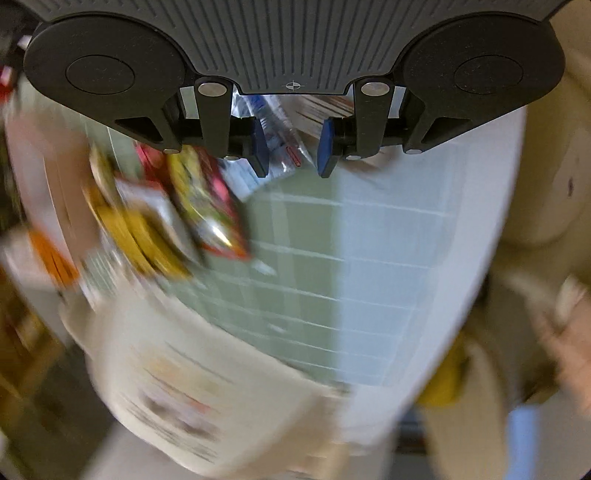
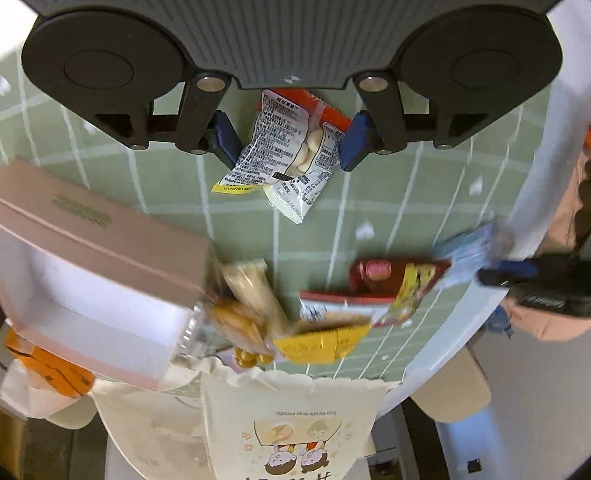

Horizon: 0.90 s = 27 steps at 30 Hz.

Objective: Organize snacks
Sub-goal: 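Move the left tool toward the clear blue-white candy bag while the right tool approaches the white-orange snack bag, then grasp the clear candy bag with the left tool while the right tool grasps the white-orange snack bag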

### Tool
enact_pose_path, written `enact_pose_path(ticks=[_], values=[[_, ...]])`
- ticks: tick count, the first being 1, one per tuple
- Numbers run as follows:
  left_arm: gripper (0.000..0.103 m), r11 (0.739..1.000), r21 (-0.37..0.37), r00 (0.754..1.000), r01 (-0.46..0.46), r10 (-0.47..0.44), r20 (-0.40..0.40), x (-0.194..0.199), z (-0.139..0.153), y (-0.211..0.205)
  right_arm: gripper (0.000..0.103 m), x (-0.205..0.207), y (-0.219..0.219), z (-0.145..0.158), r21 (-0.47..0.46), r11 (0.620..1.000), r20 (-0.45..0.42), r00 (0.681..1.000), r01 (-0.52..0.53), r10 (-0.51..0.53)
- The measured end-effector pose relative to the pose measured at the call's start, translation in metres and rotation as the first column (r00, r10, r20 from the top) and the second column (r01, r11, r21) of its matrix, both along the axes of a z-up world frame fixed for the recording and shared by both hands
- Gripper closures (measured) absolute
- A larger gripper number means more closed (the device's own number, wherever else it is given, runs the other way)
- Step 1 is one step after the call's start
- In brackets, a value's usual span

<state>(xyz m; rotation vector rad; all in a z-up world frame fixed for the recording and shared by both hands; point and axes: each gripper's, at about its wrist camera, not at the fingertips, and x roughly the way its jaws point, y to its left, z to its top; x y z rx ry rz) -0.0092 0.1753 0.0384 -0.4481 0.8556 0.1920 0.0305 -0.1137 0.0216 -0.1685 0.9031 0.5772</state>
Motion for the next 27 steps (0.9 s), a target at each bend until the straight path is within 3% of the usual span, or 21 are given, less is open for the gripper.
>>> enact_pose_path(ticks=[2,5,8,12,14,16,19,21,24,25,27], values=[[0.066,0.994,0.060,0.995,0.095,-0.095,-0.003,0.002,0.001,-0.027,0.044,-0.009,-0.015,0.001,-0.007,1.000,0.005,1.000,0.005,-0.005],[0.066,0.973,0.062,0.975,0.220,-0.221,-0.006,-0.001,-0.001,-0.058,0.044,-0.018,-0.036,0.002,-0.026,0.999,0.020,0.999,0.033,-0.033],[0.066,0.938,0.085,0.942,0.337,-0.336,-0.027,-0.005,0.001,-0.084,0.034,-0.020,-0.053,0.001,-0.017,0.997,0.015,0.997,0.071,-0.071],[0.068,0.946,0.223,0.970,0.234,-0.242,0.007,-0.017,0.025,-0.090,0.031,-0.022,-0.065,0.001,-0.015,0.992,0.024,0.992,0.126,-0.126],[0.068,0.947,0.210,0.966,0.241,-0.255,0.045,-0.017,0.040,-0.092,0.031,-0.023,-0.069,0.001,0.004,0.988,0.020,0.988,0.153,-0.153],[0.068,0.919,0.211,0.938,0.334,-0.345,0.019,-0.009,0.045,-0.107,0.031,-0.021,-0.072,0.000,0.024,0.983,0.004,0.983,0.184,-0.184],[0.067,0.837,0.292,0.883,0.462,-0.465,-0.064,0.001,0.036,-0.143,0.031,-0.020,-0.078,0.000,0.050,0.974,-0.020,0.975,0.221,-0.220],[0.067,0.801,0.314,0.858,0.510,-0.500,-0.120,0.007,0.023,-0.162,0.031,-0.021,-0.081,0.002,0.055,0.970,-0.017,0.972,0.235,-0.235],[0.064,0.778,0.281,0.827,0.562,-0.531,-0.185,0.007,0.006,-0.179,0.031,-0.024,-0.086,0.006,0.054,0.967,0.000,0.969,0.248,-0.248],[0.062,0.758,0.303,0.815,0.578,-0.551,-0.178,0.004,0.005,-0.184,0.031,-0.025,-0.087,0.006,0.053,0.967,0.000,0.968,0.251,-0.251],[0.049,0.740,0.290,0.794,0.607,-0.578,-0.186,0.005,0.004,-0.188,0.031,-0.027,-0.090,0.004,0.048,0.966,-0.007,0.967,0.255,-0.254]])
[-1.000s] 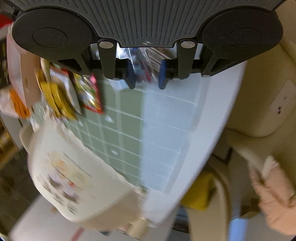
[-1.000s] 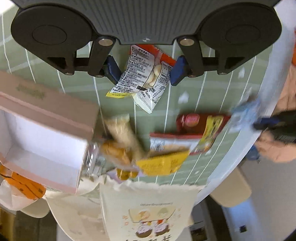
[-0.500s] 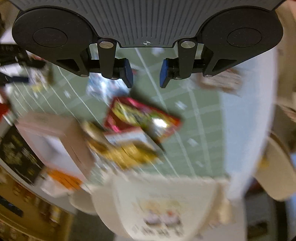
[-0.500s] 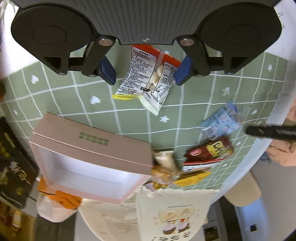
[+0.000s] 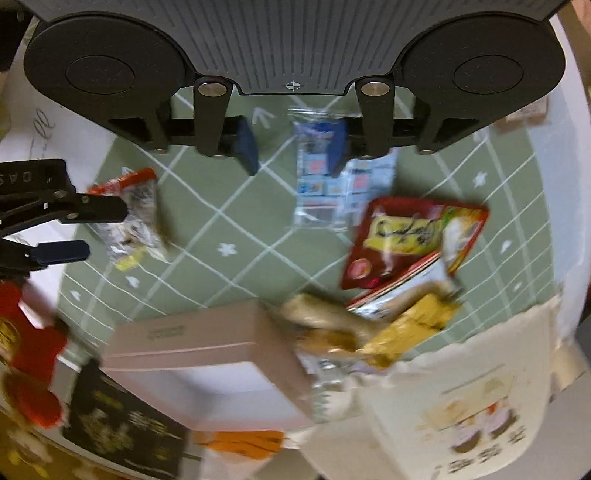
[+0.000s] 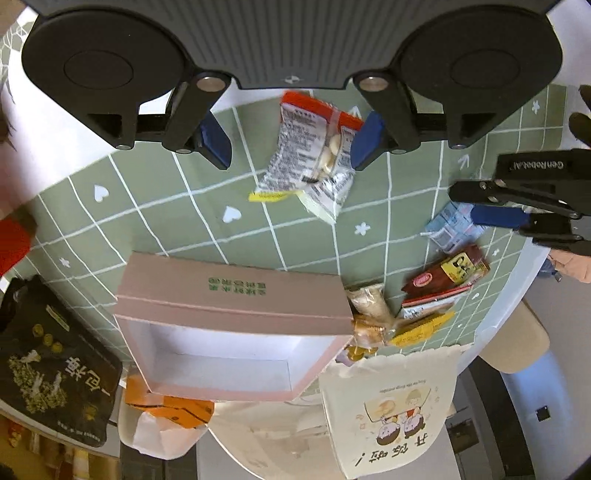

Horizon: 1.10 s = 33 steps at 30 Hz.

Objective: Organize snacks
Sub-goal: 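Grasp the clear candy bag with the left tool while the right tool grasps the white-orange snack bag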

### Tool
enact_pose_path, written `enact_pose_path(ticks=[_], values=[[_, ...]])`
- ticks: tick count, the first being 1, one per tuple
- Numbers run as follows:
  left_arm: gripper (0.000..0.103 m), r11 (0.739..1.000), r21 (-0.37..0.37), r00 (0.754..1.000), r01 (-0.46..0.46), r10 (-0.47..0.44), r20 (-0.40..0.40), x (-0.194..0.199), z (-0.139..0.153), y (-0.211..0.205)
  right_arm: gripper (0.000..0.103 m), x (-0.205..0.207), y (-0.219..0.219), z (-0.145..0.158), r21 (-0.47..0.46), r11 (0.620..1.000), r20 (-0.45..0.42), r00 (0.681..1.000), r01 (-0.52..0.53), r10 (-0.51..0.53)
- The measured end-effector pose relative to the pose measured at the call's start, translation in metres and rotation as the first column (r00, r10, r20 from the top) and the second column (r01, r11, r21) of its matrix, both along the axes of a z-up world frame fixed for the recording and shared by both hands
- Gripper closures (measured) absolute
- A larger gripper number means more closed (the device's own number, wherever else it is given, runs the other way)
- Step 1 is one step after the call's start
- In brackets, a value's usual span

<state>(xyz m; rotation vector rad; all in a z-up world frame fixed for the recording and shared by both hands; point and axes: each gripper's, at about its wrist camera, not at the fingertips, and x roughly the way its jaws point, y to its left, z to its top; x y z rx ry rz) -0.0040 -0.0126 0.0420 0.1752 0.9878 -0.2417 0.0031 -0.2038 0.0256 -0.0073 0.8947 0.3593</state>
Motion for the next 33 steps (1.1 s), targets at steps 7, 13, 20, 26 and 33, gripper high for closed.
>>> enact_pose_path(ticks=[7,13,20,26,33], values=[[0.053,0.988,-0.065,0.987,-0.141,0.146,0.069,0.010,0.018,0.032,0.026,-0.006,0.003,-0.010,0.006,1.000,-0.036,0.999,0.010,-0.010],[0.053,0.992,-0.060,0.993,-0.114,0.114,-0.014,0.026,0.008,0.038,0.023,-0.012,0.009,-0.012,-0.020,1.000,-0.010,1.000,0.014,-0.015],[0.030,0.998,0.013,0.998,0.061,-0.060,-0.009,0.012,-0.005,0.007,0.014,-0.014,0.024,-0.016,-0.092,0.996,0.009,1.000,-0.007,0.008],[0.035,0.996,-0.023,0.996,-0.089,0.090,0.024,0.019,0.005,0.032,0.008,-0.017,0.031,-0.020,-0.120,0.993,0.026,0.999,-0.016,0.019],[0.035,0.988,-0.073,0.990,-0.136,0.132,-0.055,0.035,0.000,0.047,0.004,-0.016,0.033,-0.021,-0.123,0.992,0.021,0.999,-0.026,0.029]])
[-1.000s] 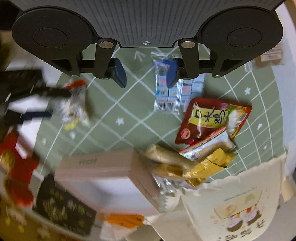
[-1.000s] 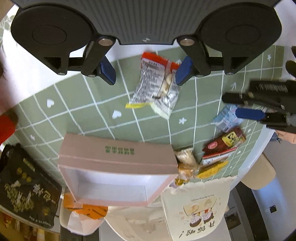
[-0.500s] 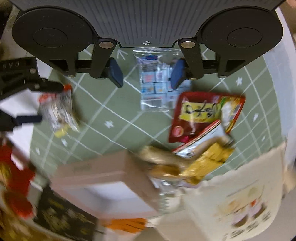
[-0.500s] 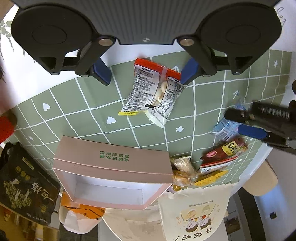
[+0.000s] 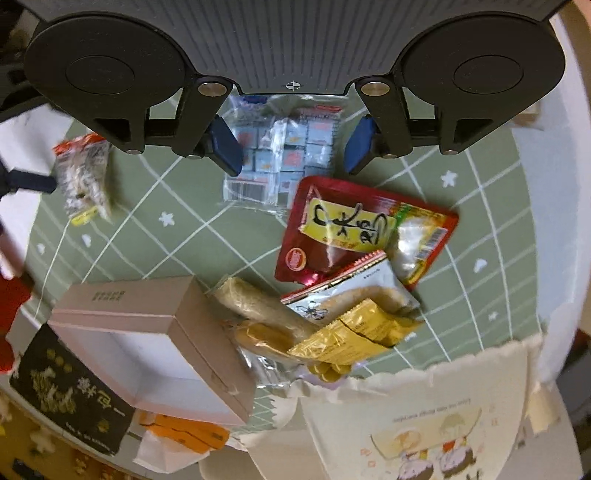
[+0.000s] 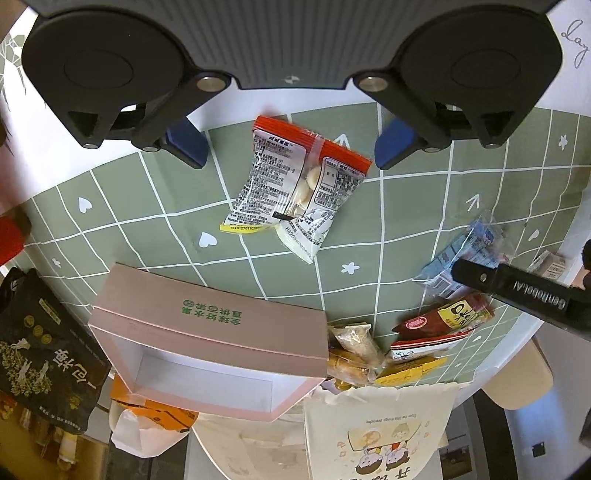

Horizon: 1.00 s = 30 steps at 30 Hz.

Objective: Organize snacks
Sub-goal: 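Grasp the clear candy bag with the left tool while the right tool grasps the white-orange snack bag, then carry both bags into the pink box and open both tools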

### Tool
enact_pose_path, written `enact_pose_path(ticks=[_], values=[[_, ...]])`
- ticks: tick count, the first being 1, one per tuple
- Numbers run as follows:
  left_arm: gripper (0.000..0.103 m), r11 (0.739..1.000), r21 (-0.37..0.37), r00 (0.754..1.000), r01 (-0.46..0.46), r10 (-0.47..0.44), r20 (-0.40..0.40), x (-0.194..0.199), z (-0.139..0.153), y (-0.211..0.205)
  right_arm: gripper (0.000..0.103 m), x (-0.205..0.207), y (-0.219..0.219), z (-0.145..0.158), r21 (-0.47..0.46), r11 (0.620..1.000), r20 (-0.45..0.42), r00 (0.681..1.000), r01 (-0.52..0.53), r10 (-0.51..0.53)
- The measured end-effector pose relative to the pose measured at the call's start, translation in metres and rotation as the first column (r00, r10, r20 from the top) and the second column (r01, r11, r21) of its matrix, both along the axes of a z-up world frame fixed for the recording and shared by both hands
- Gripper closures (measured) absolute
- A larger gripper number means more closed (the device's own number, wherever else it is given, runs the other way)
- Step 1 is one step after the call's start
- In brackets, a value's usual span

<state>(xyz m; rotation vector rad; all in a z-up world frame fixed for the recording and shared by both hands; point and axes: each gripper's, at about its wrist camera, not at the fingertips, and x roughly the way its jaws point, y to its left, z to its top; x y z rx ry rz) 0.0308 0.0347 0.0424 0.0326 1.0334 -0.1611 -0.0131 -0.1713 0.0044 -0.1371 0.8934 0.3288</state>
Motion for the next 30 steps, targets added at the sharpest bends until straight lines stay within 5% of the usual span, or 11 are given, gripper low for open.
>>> enact_pose_path(ticks=[5,14,22,25,30], values=[[0.031,0.998,-0.059,0.999,0.017,-0.019,-0.035,0.004,-0.005,-0.005,0.000,0.003,0.002,-0.001,-0.005,1.000,-0.022,1.000,-0.013,0.013],[0.030,0.998,0.015,0.998,0.063,-0.063,-0.008,-0.002,-0.010,-0.022,0.002,0.005,0.003,-0.001,-0.005,1.000,-0.033,0.999,-0.002,0.002],[0.038,0.998,-0.046,0.999,0.046,-0.046,-0.012,-0.020,-0.003,-0.021,0.007,0.026,-0.002,0.022,0.114,0.988,-0.055,0.994,0.103,-0.097],[0.038,0.997,-0.054,0.998,0.057,-0.057,-0.007,-0.032,0.003,-0.025,0.017,0.034,0.005,0.018,0.072,0.993,-0.074,0.993,0.098,-0.093],[0.038,0.993,-0.064,0.995,0.101,-0.101,-0.006,-0.045,0.013,-0.033,0.052,0.029,0.015,0.015,-0.013,1.000,-0.045,0.999,0.005,-0.006]])
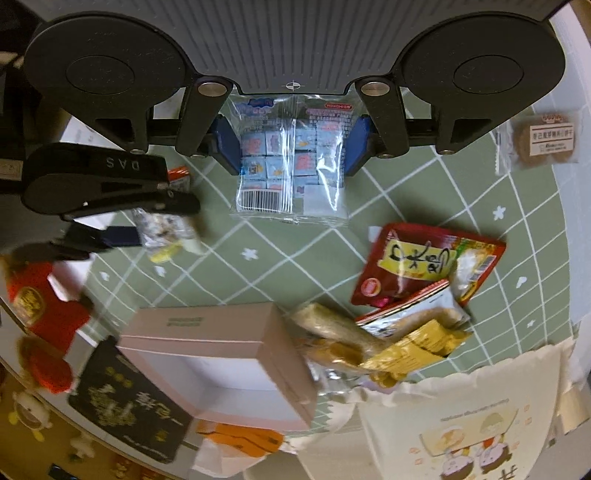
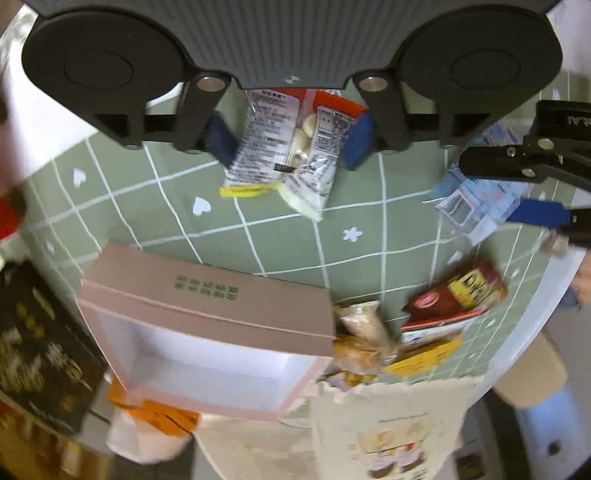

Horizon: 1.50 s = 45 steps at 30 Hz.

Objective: Organize snacks
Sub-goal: 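Carry both bags into the pink box and open both tools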

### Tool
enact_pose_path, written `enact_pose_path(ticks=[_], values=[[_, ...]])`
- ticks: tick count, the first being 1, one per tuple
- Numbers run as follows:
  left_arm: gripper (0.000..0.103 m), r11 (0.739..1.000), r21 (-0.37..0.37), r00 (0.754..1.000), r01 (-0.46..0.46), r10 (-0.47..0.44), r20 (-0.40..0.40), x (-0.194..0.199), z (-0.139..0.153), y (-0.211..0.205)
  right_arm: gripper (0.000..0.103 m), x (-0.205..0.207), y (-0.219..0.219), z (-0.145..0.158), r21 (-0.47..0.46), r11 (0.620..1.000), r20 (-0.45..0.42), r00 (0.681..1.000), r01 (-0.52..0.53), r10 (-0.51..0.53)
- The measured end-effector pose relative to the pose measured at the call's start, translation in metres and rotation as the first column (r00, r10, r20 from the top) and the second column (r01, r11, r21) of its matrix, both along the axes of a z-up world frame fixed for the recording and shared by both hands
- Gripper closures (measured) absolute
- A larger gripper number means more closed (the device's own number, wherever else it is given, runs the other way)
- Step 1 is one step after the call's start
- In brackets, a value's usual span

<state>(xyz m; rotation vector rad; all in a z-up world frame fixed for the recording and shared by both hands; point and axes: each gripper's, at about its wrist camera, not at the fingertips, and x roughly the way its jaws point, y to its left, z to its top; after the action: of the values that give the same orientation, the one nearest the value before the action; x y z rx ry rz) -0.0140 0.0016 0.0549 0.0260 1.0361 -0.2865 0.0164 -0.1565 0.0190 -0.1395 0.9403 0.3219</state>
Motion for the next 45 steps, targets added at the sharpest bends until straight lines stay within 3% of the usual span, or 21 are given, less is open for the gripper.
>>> enact_pose_path(ticks=[3,6,9,13,14,18,23,27,29,31,32,33,36,40,43,45], values=[[0.038,0.999,-0.033,1.000,0.024,-0.024,0.000,-0.003,0.012,-0.004,0.053,-0.005,-0.011,0.015,0.045,0.999,0.009,1.000,-0.026,0.026],[0.038,0.991,-0.119,0.998,0.054,-0.051,0.030,-0.001,0.036,-0.008,0.054,-0.012,-0.031,0.043,0.072,0.997,0.073,0.997,-0.028,0.023],[0.038,0.977,-0.192,0.990,0.094,-0.071,0.124,0.017,0.069,-0.012,0.054,-0.015,-0.051,0.067,0.084,0.996,0.127,0.992,0.005,-0.016],[0.037,0.966,-0.226,0.943,0.127,-0.047,0.331,0.074,0.115,-0.028,0.054,-0.012,-0.063,0.088,0.089,0.995,0.171,0.984,0.043,-0.058],[0.037,0.960,-0.248,0.937,0.129,-0.036,0.348,0.093,0.117,-0.033,0.054,-0.011,-0.063,0.091,0.082,0.995,0.177,0.982,0.051,-0.065],[0.039,0.934,-0.353,0.950,0.062,0.053,0.307,0.169,0.105,-0.049,0.054,-0.008,-0.059,0.097,0.052,0.997,0.183,0.981,0.052,-0.060],[0.039,0.850,-0.526,0.955,0.016,0.142,0.259,0.181,0.105,-0.031,0.054,-0.003,-0.076,0.117,0.041,0.995,0.205,0.974,0.091,-0.098],[0.039,0.884,-0.466,0.948,-0.039,0.180,0.262,0.156,0.098,-0.004,0.054,0.030,-0.094,0.135,0.102,0.984,0.192,0.968,0.145,-0.162],[0.039,0.885,-0.451,0.946,-0.116,0.237,0.222,0.141,0.083,0.019,0.053,0.058,-0.095,0.143,0.145,0.980,0.197,0.967,0.136,-0.163],[0.039,0.874,-0.428,0.936,-0.228,0.318,0.151,0.128,0.063,0.045,0.044,0.090,-0.093,0.148,0.206,0.974,0.203,0.970,0.093,-0.136],[0.039,0.866,-0.414,0.926,-0.281,0.358,0.121,0.125,0.057,0.059,0.036,0.109,-0.090,0.148,0.209,0.975,0.186,0.976,0.077,-0.117],[0.039,0.852,-0.397,0.908,-0.342,0.409,0.094,0.119,0.051,0.074,0.036,0.130,-0.085,0.147,0.195,0.977,0.165,0.979,0.085,-0.118],[0.039,0.772,-0.377,0.824,-0.513,0.566,0.037,0.087,0.038,0.127,0.036,0.157,-0.073,0.149,0.175,0.978,0.158,0.977,0.117,-0.146],[0.039,0.650,-0.344,0.712,-0.677,0.698,-0.082,0.030,0.020,0.189,0.031,0.144,-0.045,0.143,0.206,0.979,0.175,0.984,-0.007,-0.030],[0.039,0.583,-0.303,0.641,-0.754,0.754,-0.145,-0.006,0.010,0.214,0.031,0.125,-0.010,0.122,0.151,0.982,0.165,0.982,-0.114,0.088],[0.039,0.548,-0.286,0.608,-0.786,0.769,-0.198,-0.021,0.001,0.225,0.031,0.110,0.015,0.106,0.102,0.978,0.151,0.974,-0.184,0.168]])
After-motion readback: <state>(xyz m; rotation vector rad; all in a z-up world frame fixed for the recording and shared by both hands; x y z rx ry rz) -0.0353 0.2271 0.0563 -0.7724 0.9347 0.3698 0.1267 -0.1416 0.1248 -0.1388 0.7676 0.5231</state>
